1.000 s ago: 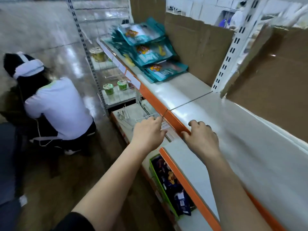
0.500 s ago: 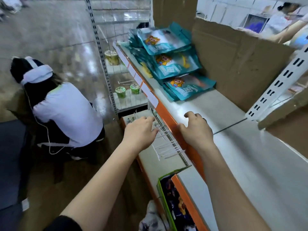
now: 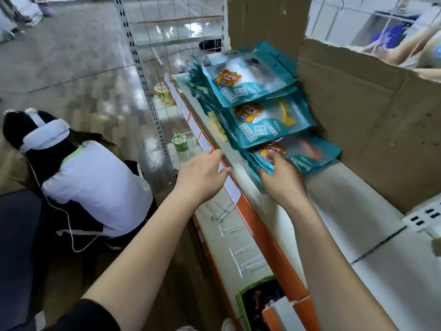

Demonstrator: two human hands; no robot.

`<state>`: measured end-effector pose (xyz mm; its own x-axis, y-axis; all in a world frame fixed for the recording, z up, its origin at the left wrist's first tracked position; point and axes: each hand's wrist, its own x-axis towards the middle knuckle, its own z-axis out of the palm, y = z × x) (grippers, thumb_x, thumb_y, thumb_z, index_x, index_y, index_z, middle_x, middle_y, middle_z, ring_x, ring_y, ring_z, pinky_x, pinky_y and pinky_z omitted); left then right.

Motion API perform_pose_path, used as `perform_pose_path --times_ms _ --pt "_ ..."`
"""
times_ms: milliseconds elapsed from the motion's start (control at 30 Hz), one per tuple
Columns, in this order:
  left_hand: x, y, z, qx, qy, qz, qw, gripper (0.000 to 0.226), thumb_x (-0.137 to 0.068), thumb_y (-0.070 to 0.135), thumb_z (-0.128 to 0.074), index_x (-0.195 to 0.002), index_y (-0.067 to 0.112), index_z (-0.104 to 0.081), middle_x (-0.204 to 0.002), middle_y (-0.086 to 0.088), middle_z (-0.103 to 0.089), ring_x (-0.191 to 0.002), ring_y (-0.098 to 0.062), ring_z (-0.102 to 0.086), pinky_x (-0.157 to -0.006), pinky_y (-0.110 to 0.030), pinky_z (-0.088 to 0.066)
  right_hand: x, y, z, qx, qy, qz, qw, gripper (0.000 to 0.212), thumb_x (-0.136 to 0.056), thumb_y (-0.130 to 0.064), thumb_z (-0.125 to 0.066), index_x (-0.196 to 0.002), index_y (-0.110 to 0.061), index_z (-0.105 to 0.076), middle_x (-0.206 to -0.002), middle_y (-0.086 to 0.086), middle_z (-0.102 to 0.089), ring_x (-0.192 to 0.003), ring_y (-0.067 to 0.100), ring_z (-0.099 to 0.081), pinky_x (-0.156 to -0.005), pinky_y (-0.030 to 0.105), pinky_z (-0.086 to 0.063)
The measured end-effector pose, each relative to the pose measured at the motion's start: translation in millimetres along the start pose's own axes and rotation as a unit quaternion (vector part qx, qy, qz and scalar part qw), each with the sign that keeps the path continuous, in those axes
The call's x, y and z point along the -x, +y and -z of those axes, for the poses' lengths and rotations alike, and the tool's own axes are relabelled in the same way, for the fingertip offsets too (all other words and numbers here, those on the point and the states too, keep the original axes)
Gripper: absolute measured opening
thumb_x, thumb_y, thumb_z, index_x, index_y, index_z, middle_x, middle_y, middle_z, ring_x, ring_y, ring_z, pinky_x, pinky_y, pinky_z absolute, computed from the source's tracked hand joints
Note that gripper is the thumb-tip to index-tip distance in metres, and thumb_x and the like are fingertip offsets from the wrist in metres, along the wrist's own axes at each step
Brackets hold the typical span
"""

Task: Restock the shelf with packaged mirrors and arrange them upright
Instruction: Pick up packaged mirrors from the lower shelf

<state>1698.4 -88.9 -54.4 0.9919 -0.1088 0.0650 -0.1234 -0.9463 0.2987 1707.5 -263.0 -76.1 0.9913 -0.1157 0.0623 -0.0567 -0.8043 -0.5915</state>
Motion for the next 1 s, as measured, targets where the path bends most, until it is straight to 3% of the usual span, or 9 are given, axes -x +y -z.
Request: perform_pose_path --times_ms 200,333,467,567,667,867,1000 --pt "-49 -12 23 0.011 0.042 -0.036 0.998 0.041 -0.095 0.043 -0.043 -0.131 0.022 -0.046 -0.124 -0.002 -0.056 -0.118 -0.024 -0.051 -0.089 -0.038 -0.045 -39 -15 -12 0.006 0.008 0.009 1.0 0.028 -0.086 -0.026 -0.058 -0.11 -0.012 -0.054 -0.114 0.013 -0.06 -0.104 0.033 -0.055 -0.079 0.038 -0.046" --pt "-101 -26 33 0.005 0.053 -0.071 0.996 0.039 -0.095 0.043 -0.043 -0.127 0.021 -0.048 -0.12 -0.003 -0.057 -0.113 -0.024 -0.052 -0.084 -0.038 -0.045 -73 -26 -20 0.032 0.004 -0.041 0.999 0.036 -0.087 -0.033 -0.056 -0.117 -0.013 -0.05 -0.114 0.012 -0.058 -0.101 0.031 -0.057 -0.083 0.042 -0.05" --pt "-151 -43 37 0.001 0.027 -0.105 0.994 0.037 -0.096 0.041 -0.042 -0.124 0.017 -0.05 -0.116 -0.006 -0.057 -0.109 -0.026 -0.054 -0.08 -0.037 -0.046 -97 -33 -33 0.07 0.002 -0.126 0.99 0.042 -0.092 -0.039 -0.051 -0.125 -0.015 -0.043 -0.121 0.012 -0.05 -0.11 0.032 -0.052 -0.085 0.039 -0.045" --pt "-198 -43 57 0.001 0.072 -0.143 0.987 0.034 -0.096 0.039 -0.044 -0.116 0.014 -0.054 -0.109 -0.008 -0.06 -0.102 -0.03 -0.056 -0.073 -0.037 -0.046 -121 -44 -31 0.091 0.056 -0.189 0.976 0.047 -0.095 -0.039 -0.048 -0.132 -0.013 -0.037 -0.126 0.014 -0.044 -0.116 0.034 -0.046 -0.082 0.038 -0.04" --pt "-239 -47 68 0.014 0.093 -0.172 0.981 0.03 -0.096 0.036 -0.044 -0.113 0.014 -0.057 -0.107 -0.007 -0.06 -0.1 -0.029 -0.054 -0.068 -0.033 -0.039 -140 -50 -34 0.093 0.119 -0.23 0.962 0.042 -0.093 -0.036 -0.048 -0.127 -0.012 -0.041 -0.121 0.014 -0.043 -0.116 0.032 -0.041 -0.081 0.038 -0.038" --pt "-310 -43 66 -0.017 0.054 -0.194 0.979 0.039 -0.094 0.035 -0.048 -0.125 0.012 -0.051 -0.125 -0.017 -0.048 -0.117 -0.034 -0.042 -0.087 -0.041 -0.039 -168 -68 -39 -0.054 0.156 -0.227 0.96 0.013 -0.095 -0.026 -0.046 -0.1 -0.017 -0.053 -0.095 -0.001 -0.051 -0.087 0.017 -0.047 -0.069 0.029 -0.035" --pt "-340 -37 55 -0.072 -0.007 -0.154 0.985 0.054 -0.094 0.045 -0.045 -0.137 0.013 -0.035 -0.139 -0.025 -0.034 -0.13 -0.041 -0.029 -0.102 -0.048 -0.031 -194 -70 -38 -0.233 0.151 -0.237 0.931 0.021 -0.093 -0.02 -0.047 -0.074 -0.014 -0.057 -0.065 -0.001 -0.059 -0.068 0.022 -0.059 -0.067 0.036 -0.049"
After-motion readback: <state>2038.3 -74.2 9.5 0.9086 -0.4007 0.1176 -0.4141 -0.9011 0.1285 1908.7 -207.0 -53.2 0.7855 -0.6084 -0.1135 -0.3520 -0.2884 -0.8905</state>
